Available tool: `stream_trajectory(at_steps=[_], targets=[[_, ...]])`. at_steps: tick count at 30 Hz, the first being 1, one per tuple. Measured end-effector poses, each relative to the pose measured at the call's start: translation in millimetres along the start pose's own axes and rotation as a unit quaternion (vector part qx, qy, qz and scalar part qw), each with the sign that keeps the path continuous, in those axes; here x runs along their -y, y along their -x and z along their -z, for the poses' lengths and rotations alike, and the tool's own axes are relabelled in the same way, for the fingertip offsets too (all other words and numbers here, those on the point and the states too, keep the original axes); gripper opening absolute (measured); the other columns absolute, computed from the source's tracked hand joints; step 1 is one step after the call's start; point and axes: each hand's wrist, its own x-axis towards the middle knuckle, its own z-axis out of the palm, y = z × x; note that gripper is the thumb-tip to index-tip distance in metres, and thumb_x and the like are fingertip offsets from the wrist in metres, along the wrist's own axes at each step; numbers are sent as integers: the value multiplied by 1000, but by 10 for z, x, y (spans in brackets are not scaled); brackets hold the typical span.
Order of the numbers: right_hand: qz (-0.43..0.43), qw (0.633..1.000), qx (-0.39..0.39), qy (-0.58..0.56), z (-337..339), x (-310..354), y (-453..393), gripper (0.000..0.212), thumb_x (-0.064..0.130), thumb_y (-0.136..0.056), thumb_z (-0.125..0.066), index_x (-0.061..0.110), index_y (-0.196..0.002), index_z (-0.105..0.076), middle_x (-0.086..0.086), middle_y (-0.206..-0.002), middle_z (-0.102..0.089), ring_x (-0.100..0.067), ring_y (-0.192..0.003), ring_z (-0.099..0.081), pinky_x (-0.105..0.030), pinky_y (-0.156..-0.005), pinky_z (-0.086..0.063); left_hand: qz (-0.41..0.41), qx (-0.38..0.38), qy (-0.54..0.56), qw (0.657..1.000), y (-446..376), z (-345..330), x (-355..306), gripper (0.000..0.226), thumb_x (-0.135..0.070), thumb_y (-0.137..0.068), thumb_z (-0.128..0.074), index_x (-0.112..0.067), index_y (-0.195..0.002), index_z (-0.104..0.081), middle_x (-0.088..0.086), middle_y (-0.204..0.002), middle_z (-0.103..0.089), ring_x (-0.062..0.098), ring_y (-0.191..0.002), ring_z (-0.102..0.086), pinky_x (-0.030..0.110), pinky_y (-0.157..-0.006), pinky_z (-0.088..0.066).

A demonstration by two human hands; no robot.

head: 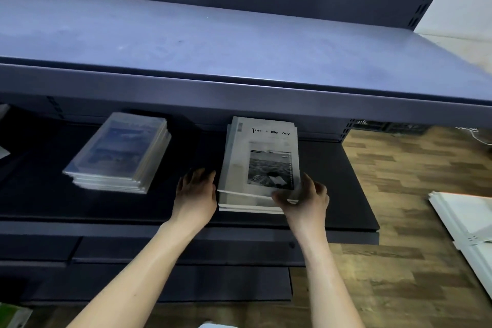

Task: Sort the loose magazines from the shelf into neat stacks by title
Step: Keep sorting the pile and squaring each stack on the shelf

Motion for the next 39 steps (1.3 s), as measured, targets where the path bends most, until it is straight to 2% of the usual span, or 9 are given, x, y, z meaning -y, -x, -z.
stream_trajectory(at_steps=[2,6,8,10,13,17,25,31,39], targets=[[4,1000,7,-6,-19,-5,-25,87,41,-76,-81,14,-148,-41,-14,-142,-44,-32,-131,-35,-34,-103,-30,5,6,2,1000,-19,2,25,45,-21,-102,-37,-22,-147,-38,3,-152,-34,29,-140,-29,43,-116,-25],[-12,993,63,-97,-50,7,-57,75,27,-90,-71,12,-153,-33,-4,-154,-33,-19,-139,-37,-7,-96,-27,10,8,5,1000,-35,14,78,46,-21,-101,-38,-24,-147,-38,2,-152,-34,28,-141,-28,43,-116,-26],[-12,992,60,-108,-90,-12,-57,72,25,-91,-70,13,-152,-35,-2,-155,-32,-18,-139,-39,-12,-101,-33,8,5,5,1000,-24,32,84,46,-21,-101,-38,-25,-147,-37,2,-152,-34,27,-141,-28,43,-116,-26],[-8,994,40,-100,-118,-7,-34,71,26,-90,-71,11,-150,-37,-6,-157,-31,-21,-144,-34,-30,-114,-35,8,2,-3,1000,2,63,73,47,-22,-102,-37,-25,-148,-35,2,-153,-32,28,-141,-27,42,-117,-24],[25,999,0,-47,-120,49,20,69,34,-88,-71,11,-148,-43,-8,-161,-26,-27,-151,-18,-45,-120,-26,-1,-14,-21,1000,59,101,66,48,-22,-101,-40,-24,-149,-35,4,-153,-33,29,-141,-28,43,-117,-23],[86,996,27,28,-89,238,177,65,49,-91,-61,27,-149,-41,-1,-164,-19,-21,-153,-3,-46,-123,-9,-15,-33,-46,998,175,139,90,49,-21,-100,-42,-23,-149,-37,7,-152,-35,33,-141,-29,48,-116,-24],[185,973,117,72,-241,639,704,63,58,-95,-47,27,-150,-38,-4,-165,-13,-26,-153,5,-52,-121,2,21,-90,-106,990,809,322,205,50,-26,-88,-62,-18,-137,-54,16,-137,-53,38,-123,-49,56,-108,-32],[237,950,179,94,-393,937,1084,64,60,-94,-45,33,-151,-35,-7,-164,-13,-33,-151,6,-54,-120,5,72,-88,-133,985,1228,487,549,55,-34,-92,-56,-17,-143,-45,13,-145,-45,34,-138,-34,53,-113,-24],[301,915,251,95,-641,1346,1439,65,60,-94,-47,33,-151,-35,-2,-164,-18,-27,-152,1,-49,-121,5,140,-104,-117,978,1595,706,1024,59,-41,-95,-50,-21,-149,-35,11,-152,-36,28,-144,-26,48,-116,-19]])
